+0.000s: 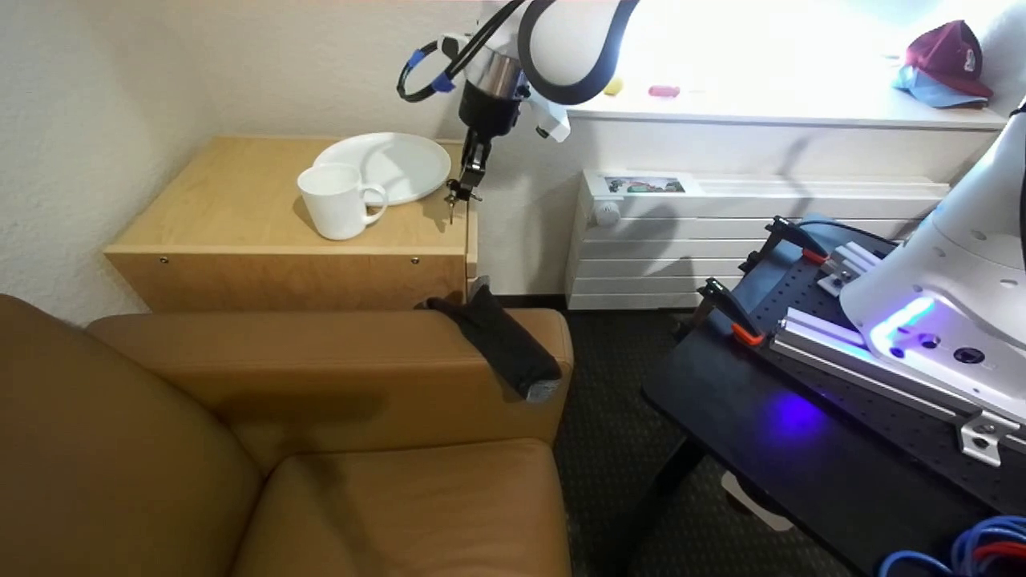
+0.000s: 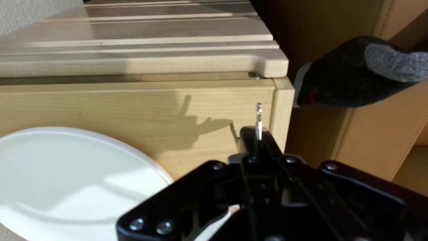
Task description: Remove the keys from the nightstand and put them on the windowsill then place the keys back on the nightstand
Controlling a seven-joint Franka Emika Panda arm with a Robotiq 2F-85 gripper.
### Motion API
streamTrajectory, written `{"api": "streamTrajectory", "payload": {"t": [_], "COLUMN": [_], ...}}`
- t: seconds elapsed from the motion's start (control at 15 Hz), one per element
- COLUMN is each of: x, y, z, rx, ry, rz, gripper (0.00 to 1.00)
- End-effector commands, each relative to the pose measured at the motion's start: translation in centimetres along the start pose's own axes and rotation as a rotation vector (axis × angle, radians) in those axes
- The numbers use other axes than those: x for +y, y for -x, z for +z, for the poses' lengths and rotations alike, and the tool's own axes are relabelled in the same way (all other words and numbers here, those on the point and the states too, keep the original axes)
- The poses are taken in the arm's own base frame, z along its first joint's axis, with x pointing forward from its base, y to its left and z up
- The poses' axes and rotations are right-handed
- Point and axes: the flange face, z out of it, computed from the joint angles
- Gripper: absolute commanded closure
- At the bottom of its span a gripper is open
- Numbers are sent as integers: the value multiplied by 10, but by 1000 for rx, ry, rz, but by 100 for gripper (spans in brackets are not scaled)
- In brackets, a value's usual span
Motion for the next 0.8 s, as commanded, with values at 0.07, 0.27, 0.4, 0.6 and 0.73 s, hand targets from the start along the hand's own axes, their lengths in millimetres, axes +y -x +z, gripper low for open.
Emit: {"api": "streamTrajectory", "payload": {"t": [0.07, 0.27, 0.4, 0.6, 0.73], "x": [16, 20, 16, 8, 7], "y": [-18, -27, -35, -46, -50], "z": [31, 47, 56, 64, 69], "rx": [13, 15, 11, 19, 25], "ry": [38, 55, 47, 32, 28], "rz": [56, 77, 80, 69, 61], "gripper": [98, 98, 98, 98, 98]}}
